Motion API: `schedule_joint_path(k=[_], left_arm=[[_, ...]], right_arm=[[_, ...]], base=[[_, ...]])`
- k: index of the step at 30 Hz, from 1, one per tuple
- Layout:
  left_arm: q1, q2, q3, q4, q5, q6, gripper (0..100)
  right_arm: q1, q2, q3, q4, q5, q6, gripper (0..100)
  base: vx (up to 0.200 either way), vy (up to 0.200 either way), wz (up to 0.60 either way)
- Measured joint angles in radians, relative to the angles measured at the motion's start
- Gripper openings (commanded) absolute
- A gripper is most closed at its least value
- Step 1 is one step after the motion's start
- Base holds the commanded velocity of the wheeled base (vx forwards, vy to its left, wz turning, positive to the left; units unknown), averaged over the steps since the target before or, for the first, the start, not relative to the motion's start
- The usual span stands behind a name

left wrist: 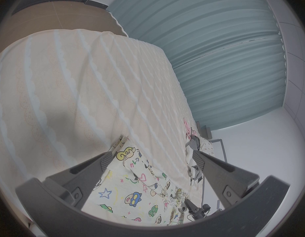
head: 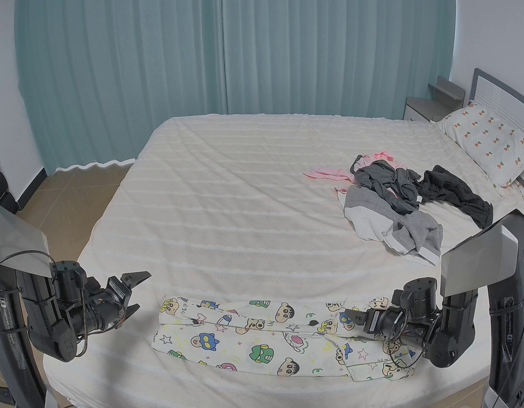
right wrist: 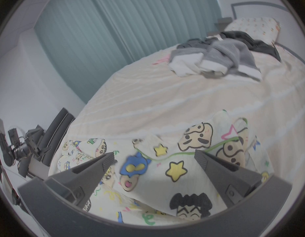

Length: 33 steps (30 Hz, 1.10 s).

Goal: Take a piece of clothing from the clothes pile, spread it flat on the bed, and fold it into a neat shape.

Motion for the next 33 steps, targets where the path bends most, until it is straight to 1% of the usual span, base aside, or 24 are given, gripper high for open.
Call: schedule_joint_path(k=[3,8,11,14,20,23,24,26,28,30,33], left_arm=[[0.000,0.000,0.000,0.000,0.000,0.000,100],[0.000,0.000,0.001,0.000,0.000,0.000,100],[0.000,0.000,0.001,0.000,0.000,0.001,100],[-0.003,0.001,0.000,0.000,0.000,0.014,100],[-0.019,0.015,-0.013,0.000,0.003,0.116,100],[-0.041,0.033,-0.058,0.005,0.005,0.166,100],[-0.044,0.036,-0.071,0.012,0.005,0.173,100],[-0.052,0.045,-0.131,0.063,0.006,0.192,100],[-0.057,0.051,-0.194,0.146,0.006,0.209,100],[-0.061,0.055,-0.259,0.261,0.006,0.230,100],[-0.062,0.061,-0.363,0.468,0.004,0.305,100]], right_arm=[[-0.008,0.009,0.029,0.000,-0.017,0.036,100],[-0.010,0.022,0.060,-0.005,-0.020,0.078,100],[-0.011,0.027,0.078,-0.013,-0.020,0.122,100],[-0.012,0.027,0.094,-0.033,-0.019,0.145,100],[-0.018,0.001,0.113,-0.054,-0.011,0.231,100],[-0.019,-0.031,0.118,-0.055,0.016,0.292,100],[-0.019,-0.034,0.119,-0.055,0.020,0.297,100],[-0.015,-0.049,0.121,-0.055,0.034,0.312,100],[-0.012,-0.058,0.124,-0.055,0.041,0.321,100],[-0.010,-0.064,0.126,-0.054,0.046,0.326,100],[-0.004,-0.072,0.129,-0.054,0.052,0.331,100]], base=[[0.000,0.000,0.00],[0.000,0.000,0.00],[0.000,0.000,0.00],[0.000,0.000,0.00],[0.000,0.000,0.00],[0.000,0.000,0.00],[0.000,0.000,0.00],[0.000,0.000,0.00],[0.000,0.000,0.00],[0.000,0.000,0.00],[0.000,0.000,0.00]])
